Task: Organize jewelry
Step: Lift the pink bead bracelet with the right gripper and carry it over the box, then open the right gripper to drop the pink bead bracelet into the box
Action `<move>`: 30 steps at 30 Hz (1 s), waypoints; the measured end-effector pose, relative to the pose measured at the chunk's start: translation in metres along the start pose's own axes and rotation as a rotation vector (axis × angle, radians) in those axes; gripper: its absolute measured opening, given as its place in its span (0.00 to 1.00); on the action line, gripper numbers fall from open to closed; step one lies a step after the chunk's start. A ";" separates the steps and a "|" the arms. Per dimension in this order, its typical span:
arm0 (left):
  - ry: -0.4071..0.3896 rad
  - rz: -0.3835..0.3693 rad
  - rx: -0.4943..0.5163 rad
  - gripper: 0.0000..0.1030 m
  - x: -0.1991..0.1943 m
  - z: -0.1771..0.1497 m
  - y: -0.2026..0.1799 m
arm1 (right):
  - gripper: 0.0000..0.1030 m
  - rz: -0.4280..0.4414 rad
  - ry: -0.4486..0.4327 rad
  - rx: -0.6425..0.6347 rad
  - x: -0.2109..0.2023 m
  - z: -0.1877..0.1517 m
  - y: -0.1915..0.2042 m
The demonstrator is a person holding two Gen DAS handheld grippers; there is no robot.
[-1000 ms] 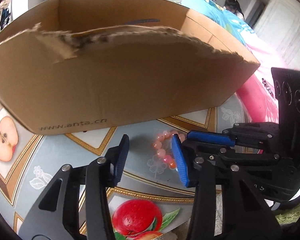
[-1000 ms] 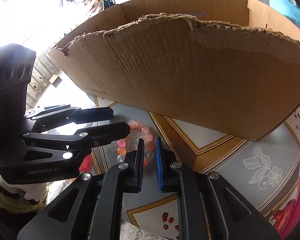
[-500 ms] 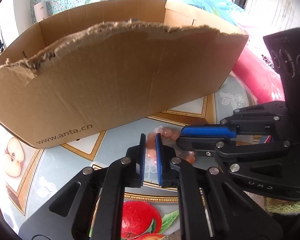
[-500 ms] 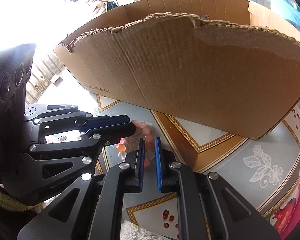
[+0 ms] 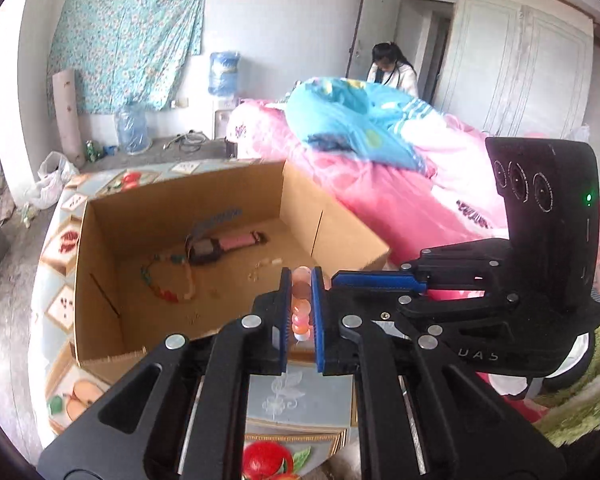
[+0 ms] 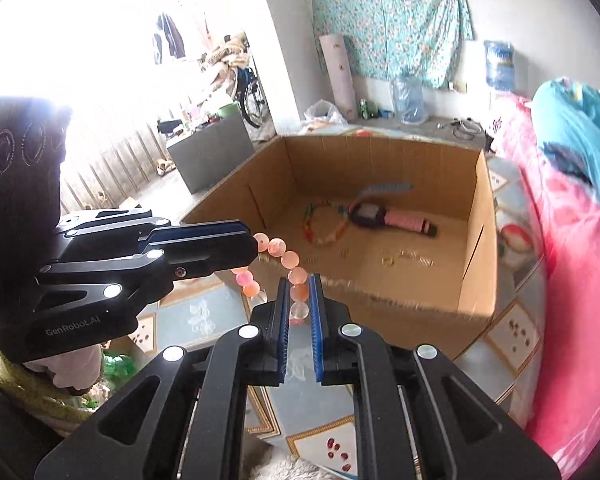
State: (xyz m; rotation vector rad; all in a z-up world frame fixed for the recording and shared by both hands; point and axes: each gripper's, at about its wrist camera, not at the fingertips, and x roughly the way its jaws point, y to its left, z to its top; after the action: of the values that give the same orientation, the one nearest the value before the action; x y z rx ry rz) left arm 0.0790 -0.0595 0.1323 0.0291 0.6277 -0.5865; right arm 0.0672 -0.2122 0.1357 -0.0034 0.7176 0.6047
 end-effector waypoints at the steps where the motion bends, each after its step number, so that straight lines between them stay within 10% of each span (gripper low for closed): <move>1: -0.015 -0.006 0.009 0.08 0.004 0.012 0.000 | 0.10 -0.013 -0.010 -0.013 0.000 0.007 -0.003; 7: 0.044 -0.082 -0.034 0.08 0.055 0.041 0.016 | 0.10 -0.075 0.044 -0.026 0.023 0.026 -0.031; 18: 0.260 -0.174 -0.210 0.21 0.148 0.003 0.040 | 0.10 -0.166 0.188 0.010 0.056 0.017 -0.073; 26: 0.162 -0.130 -0.238 0.32 0.106 0.006 0.054 | 0.11 -0.192 0.091 0.083 0.027 0.020 -0.090; 30: 0.049 -0.011 -0.258 0.53 0.053 0.014 0.073 | 0.29 -0.191 0.048 0.156 0.016 0.021 -0.102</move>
State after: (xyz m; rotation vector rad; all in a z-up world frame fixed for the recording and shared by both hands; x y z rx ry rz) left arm 0.1592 -0.0281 0.1031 -0.2029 0.7481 -0.5132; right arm 0.1425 -0.2841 0.1213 0.0580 0.7993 0.3659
